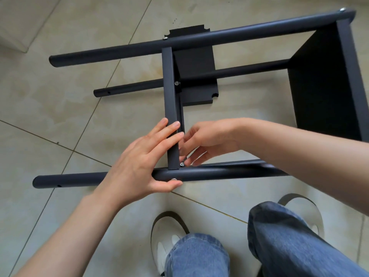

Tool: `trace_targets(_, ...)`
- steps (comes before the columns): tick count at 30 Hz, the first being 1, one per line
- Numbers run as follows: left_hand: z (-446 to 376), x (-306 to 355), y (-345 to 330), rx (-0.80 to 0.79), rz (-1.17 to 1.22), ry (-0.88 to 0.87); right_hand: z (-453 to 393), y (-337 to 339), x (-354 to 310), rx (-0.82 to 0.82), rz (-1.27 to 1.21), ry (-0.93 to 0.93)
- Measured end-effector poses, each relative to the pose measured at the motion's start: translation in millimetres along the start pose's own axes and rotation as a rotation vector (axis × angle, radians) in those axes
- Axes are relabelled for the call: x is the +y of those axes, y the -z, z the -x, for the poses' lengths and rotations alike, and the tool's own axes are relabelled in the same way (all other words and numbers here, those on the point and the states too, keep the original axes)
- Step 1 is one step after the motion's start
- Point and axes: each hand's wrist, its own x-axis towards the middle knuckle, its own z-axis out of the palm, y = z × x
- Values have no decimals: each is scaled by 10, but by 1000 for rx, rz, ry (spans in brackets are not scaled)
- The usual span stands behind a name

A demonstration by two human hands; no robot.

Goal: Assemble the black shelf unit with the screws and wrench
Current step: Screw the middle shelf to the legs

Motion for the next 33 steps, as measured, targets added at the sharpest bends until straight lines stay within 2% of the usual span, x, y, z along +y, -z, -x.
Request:
trace_targets(5, 179, 198, 29, 22, -35, 253, 176, -30, -106, 85, -177, 44)
trace_targets(8, 259, 335, 17, -67, -34, 443, 199, -133, -199, 103, -141, 33)
trace_targets(11, 313, 333, 65, -146, -129, 537, 179, -248, -261, 188, -132, 14)
trace_targets(21, 339, 176, 86, -168, -91, 484, -21, -505, -350, 458, 13, -16)
trace_targets(24, 362, 207, 94, -97, -106, 447, -15, -515, -384, 493, 26, -15)
trace_targets(28, 319, 290, 248, 58, -248, 335, 109, -498, -505, 497, -24, -2)
trace_targets(33, 187, 486, 628, 128, -419, 251, 430, -460, -726, 462, -139, 24)
